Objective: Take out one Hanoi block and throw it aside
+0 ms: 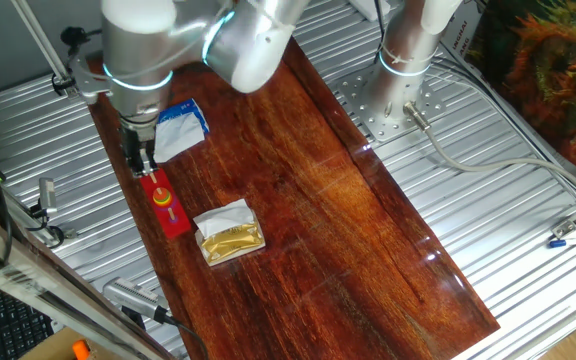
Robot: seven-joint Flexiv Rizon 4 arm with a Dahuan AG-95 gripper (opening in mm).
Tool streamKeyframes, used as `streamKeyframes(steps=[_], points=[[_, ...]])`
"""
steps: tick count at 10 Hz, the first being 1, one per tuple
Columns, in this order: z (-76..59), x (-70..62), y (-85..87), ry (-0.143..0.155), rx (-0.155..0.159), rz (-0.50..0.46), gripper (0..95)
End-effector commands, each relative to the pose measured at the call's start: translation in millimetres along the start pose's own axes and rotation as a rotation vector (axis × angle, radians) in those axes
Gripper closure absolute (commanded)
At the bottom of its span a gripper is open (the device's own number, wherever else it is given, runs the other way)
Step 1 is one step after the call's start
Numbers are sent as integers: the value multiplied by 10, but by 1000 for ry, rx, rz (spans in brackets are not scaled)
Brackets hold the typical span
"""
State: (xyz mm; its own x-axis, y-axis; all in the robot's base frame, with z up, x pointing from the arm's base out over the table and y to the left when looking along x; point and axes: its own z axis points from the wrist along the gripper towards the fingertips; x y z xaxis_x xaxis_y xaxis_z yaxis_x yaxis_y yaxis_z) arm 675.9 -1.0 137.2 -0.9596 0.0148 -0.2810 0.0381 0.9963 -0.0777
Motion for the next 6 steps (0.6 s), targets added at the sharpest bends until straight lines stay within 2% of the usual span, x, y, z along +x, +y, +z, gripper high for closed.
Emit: streamKeyframes(steps=[1, 2, 3, 4, 5, 6], points=[[29, 9, -13, -26, 62, 8, 0], [62, 29, -15, -25, 43, 13, 0], [65, 33, -16, 5, -2, 22, 0], [65, 33, -16, 83, -53, 32, 0], [65, 33, -16, 156, -60, 26, 0], [65, 33, -15, 243, -88, 14, 0]])
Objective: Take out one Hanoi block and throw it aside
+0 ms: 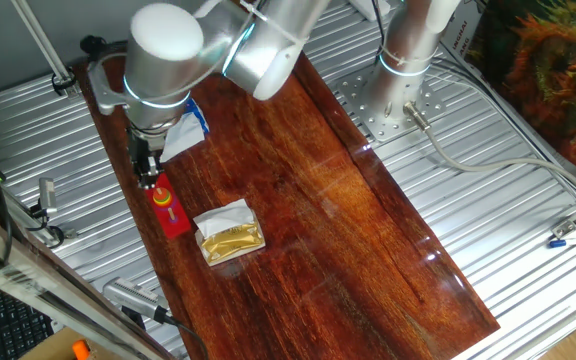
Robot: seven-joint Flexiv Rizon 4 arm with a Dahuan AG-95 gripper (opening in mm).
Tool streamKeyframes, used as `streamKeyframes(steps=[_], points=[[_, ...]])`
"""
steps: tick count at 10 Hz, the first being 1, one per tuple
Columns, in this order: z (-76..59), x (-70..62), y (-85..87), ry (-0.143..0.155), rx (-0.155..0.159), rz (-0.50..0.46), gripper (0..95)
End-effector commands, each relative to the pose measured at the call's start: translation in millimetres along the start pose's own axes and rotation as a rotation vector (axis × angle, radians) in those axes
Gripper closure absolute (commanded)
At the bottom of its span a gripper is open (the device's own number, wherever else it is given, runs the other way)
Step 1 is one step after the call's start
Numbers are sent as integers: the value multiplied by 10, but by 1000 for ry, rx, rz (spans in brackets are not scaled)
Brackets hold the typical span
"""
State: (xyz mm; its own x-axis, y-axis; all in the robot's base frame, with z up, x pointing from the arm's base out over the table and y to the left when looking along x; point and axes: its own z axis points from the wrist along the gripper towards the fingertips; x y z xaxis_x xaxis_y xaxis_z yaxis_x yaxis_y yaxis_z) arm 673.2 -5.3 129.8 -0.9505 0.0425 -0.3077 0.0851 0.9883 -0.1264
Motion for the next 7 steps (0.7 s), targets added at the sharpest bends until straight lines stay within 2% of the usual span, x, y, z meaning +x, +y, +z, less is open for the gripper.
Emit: streamKeyframes(steps=[1, 2, 3, 4, 6, 7], points=[[-3, -12, 22, 312, -178, -11, 0], [0, -9, 22, 319, -182, -11, 0], [3, -4, 23, 336, -188, -13, 190], [18, 13, 28, 340, -187, -12, 190], [60, 71, 19, 325, -178, -3, 190], [75, 96, 8, 318, -149, -15, 190]])
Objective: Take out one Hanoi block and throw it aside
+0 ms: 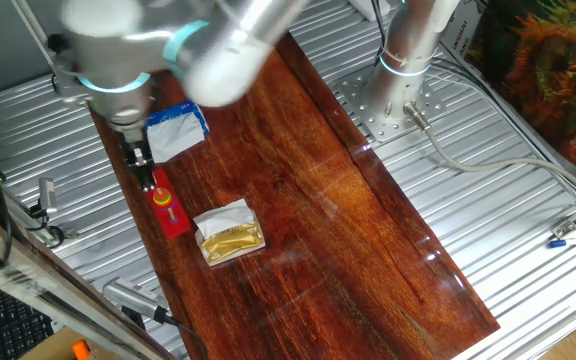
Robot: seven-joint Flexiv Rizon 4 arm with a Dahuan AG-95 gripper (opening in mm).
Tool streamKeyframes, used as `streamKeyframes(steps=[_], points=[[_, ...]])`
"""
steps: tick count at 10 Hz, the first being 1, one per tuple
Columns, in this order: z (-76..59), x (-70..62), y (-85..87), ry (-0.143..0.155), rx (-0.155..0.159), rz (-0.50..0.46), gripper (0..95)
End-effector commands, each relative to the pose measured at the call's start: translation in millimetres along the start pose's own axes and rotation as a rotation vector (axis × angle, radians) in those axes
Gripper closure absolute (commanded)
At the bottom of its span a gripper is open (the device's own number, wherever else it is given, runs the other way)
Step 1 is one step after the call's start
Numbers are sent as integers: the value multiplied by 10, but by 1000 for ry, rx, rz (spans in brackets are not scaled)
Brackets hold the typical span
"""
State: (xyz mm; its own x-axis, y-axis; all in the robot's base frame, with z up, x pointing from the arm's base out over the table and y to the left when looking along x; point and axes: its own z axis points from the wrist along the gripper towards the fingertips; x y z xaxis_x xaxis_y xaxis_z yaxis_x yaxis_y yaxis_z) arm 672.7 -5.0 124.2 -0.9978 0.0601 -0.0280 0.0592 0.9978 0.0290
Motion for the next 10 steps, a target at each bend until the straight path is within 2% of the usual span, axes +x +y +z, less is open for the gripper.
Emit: streamKeyframes(steps=[1, 4, 6, 8, 10], points=[[59, 76, -7, 36, -2, 6, 190], [153, 127, 59, 32, 4, 37, 190], [263, 188, 169, 19, 13, 74, 190], [299, 224, 162, 13, 9, 75, 190], [375, 317, 111, 2, 12, 67, 190]])
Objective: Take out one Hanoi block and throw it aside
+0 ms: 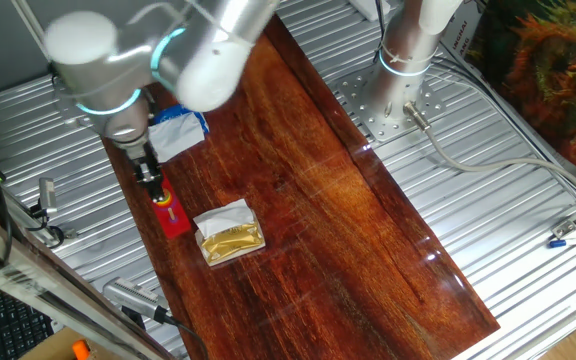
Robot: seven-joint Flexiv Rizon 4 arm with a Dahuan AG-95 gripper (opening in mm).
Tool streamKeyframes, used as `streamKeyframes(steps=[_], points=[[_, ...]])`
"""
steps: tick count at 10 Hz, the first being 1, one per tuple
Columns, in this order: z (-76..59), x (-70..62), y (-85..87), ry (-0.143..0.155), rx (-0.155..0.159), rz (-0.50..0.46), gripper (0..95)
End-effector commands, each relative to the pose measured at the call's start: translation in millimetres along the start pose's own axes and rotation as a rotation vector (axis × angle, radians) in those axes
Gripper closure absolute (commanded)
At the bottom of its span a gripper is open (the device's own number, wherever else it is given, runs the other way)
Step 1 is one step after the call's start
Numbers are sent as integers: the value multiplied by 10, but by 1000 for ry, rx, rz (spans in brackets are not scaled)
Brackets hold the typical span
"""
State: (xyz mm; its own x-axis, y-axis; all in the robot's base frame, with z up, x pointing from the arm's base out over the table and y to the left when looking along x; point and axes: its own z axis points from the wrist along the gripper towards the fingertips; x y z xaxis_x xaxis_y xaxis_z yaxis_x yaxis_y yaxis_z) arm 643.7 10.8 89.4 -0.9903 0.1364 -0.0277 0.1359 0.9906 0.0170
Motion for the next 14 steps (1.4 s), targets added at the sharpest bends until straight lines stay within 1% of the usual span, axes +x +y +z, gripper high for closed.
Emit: streamKeyframes(steps=[1, 3, 4, 6, 7, 8, 14], points=[[63, 45, -42, 2, -2, -11, 190], [81, 69, -57, -4, 8, -19, 190], [78, 65, -59, -8, 7, -19, 190], [37, 15, -33, -19, 4, -16, 190], [4, -24, -11, -18, 2, -9, 190], [-54, -82, -1, -13, 3, -2, 380], [-68, -91, -15, -18, 1, -8, 380]])
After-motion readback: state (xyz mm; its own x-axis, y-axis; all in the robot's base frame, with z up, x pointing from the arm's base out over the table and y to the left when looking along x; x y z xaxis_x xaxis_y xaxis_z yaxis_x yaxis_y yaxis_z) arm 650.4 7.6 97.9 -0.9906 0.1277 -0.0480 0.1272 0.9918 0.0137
